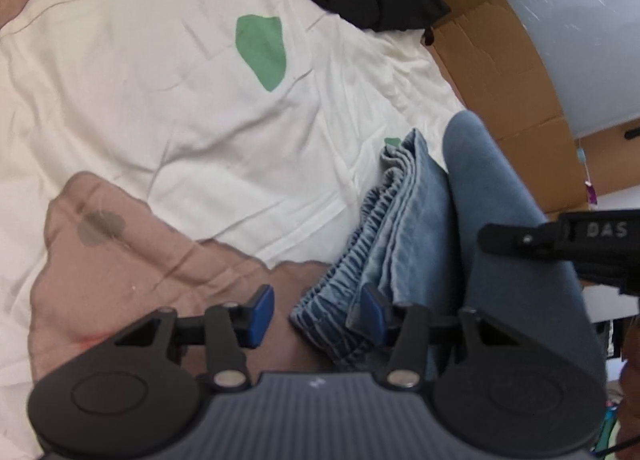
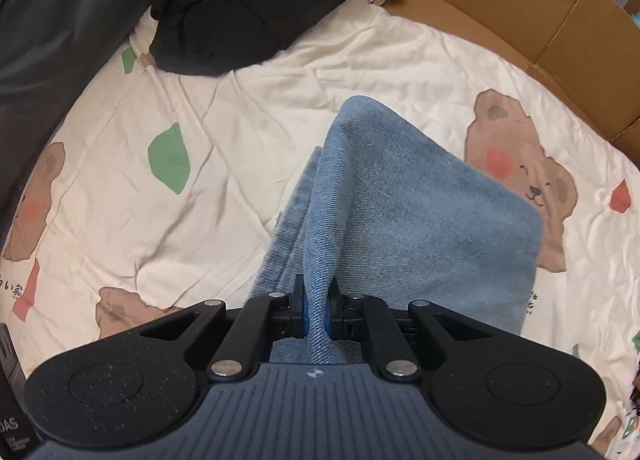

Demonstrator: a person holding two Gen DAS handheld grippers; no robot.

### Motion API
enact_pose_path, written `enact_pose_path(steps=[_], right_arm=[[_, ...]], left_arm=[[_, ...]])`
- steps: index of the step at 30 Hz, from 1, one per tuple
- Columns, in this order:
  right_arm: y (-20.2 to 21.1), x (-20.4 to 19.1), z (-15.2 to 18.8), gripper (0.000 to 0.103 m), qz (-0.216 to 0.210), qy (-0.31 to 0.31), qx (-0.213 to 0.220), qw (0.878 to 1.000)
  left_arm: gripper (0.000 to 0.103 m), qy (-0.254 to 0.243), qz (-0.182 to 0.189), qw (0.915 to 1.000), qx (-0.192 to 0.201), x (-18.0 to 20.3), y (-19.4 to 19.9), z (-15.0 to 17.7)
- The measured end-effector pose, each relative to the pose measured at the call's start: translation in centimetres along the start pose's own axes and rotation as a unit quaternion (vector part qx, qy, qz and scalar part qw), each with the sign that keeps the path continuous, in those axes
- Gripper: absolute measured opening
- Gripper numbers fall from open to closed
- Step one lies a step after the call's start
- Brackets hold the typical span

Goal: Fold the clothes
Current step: 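Carry the held jeans leg with the right gripper over the waistband and open it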

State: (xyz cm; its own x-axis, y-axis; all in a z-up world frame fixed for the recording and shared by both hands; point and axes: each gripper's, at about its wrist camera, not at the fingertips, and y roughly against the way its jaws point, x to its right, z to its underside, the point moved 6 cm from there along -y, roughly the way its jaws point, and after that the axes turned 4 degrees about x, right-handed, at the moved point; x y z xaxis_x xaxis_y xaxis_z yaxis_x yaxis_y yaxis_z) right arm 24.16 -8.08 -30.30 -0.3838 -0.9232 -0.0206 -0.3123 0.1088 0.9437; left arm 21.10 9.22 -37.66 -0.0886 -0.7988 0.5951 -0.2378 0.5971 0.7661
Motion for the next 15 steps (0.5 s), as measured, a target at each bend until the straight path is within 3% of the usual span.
enact_pose_path(steps=[2, 9, 15], right_arm=[[-0.9, 0.1, 0.2, 0.008, -0.003, -0.010, -0.009, 1.000], [-1.0, 0.5, -0.1, 0.035, -0.043, -0.084, -0.020, 0.995], [1.2, 0.7, -0.9, 0.036, -0.059, -0.087, 0.004, 0.994]], left_arm=[[0.051, 0.000, -0.002, 1.0000, 0.001, -0.1, 0.1, -0.1], [0.051, -0.005, -0.024, 0.9996, 0.012, -1.3, 1.4, -0.7], [0.050, 0.016, -0.026, 0.9990, 0.033, -2.0, 2.2, -2.0]])
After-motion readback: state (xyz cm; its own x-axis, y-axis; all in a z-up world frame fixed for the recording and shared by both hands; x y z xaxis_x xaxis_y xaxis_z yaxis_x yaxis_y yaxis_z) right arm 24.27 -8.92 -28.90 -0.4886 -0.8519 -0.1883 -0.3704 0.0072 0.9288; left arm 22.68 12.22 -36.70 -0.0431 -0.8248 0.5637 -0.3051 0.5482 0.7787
